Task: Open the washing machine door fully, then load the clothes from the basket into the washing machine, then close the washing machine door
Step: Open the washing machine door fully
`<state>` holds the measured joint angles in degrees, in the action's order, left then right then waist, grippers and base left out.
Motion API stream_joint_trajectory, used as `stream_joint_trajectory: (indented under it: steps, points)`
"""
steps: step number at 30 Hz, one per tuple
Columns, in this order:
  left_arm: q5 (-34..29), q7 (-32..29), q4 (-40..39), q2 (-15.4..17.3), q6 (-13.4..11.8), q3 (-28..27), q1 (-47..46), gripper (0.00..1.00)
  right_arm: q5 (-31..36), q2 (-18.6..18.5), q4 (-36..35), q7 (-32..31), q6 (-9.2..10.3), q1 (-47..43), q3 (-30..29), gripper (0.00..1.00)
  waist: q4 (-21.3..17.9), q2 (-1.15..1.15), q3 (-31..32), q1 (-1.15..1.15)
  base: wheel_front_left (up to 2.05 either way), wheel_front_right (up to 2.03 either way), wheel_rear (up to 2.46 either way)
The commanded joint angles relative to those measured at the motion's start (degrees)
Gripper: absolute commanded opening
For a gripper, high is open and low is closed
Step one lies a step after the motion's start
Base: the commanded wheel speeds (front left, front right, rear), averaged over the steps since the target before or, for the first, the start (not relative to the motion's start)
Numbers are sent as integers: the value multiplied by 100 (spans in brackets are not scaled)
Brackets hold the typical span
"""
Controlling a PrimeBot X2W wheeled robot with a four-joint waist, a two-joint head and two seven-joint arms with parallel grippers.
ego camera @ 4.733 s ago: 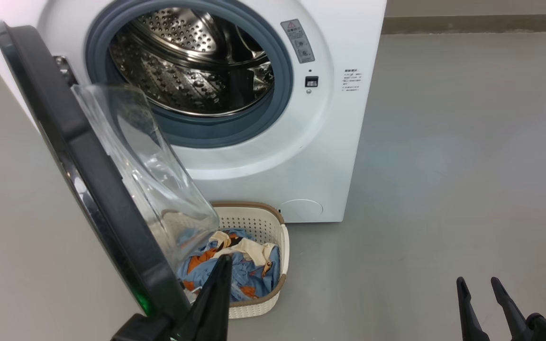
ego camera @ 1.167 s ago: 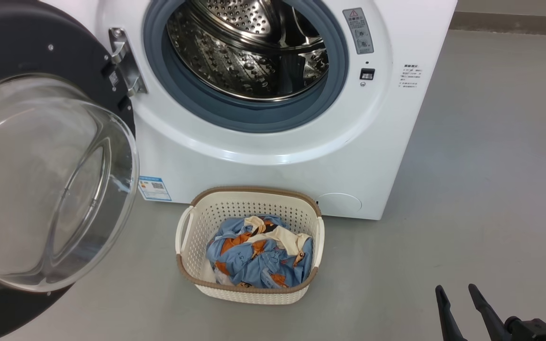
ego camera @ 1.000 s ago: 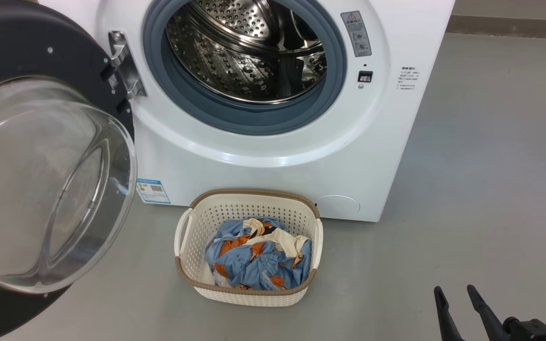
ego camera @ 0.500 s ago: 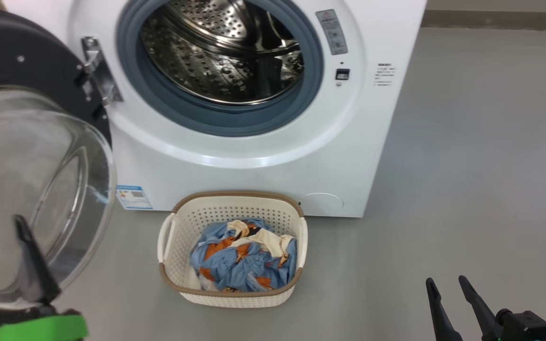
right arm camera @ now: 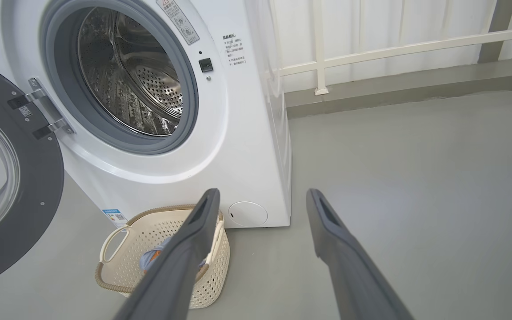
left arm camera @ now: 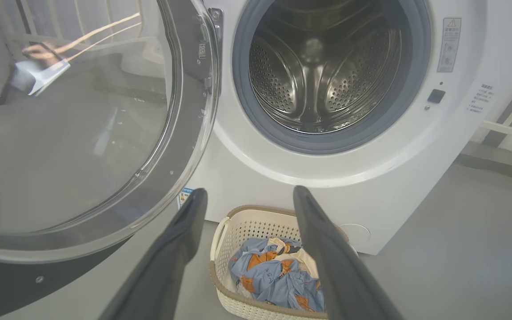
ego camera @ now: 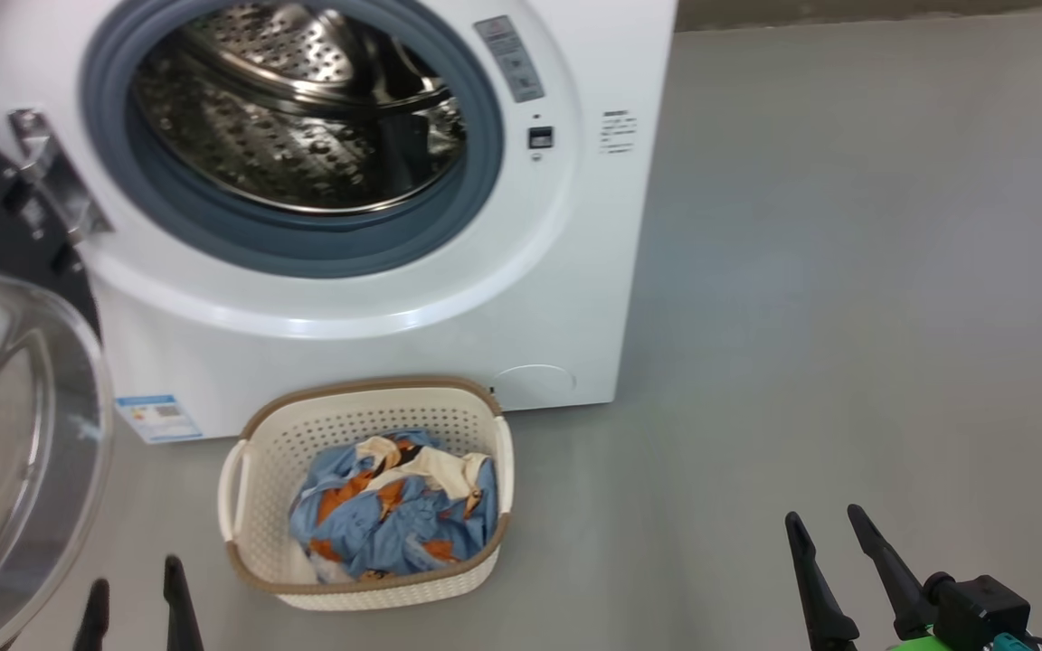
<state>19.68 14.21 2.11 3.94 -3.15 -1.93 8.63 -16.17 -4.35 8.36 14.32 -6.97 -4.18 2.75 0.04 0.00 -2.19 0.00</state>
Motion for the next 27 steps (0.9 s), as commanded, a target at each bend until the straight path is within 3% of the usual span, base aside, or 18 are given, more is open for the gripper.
stream_joint_trajectory:
  steps: [1, 10, 27]
  points:
    - [66, 66, -24, 17, 62, -195, -47, 100, 16, -70, -167, 68, -52, 178, 142, 100, -200, 0, 35, 0, 0, 0, 0]
    - [151, 77, 201, -36, 194, -282, 171, 100, 8, -47, -224, 68, -52, 104, 132, 100, -366, 0, 99, 0, 0, 0, 0]
    - [-306, 78, 117, -91, 204, -440, 181, 100, 19, -57, -231, 68, -52, 82, 83, 100, -340, 0, 66, 0, 0, 0, 0]
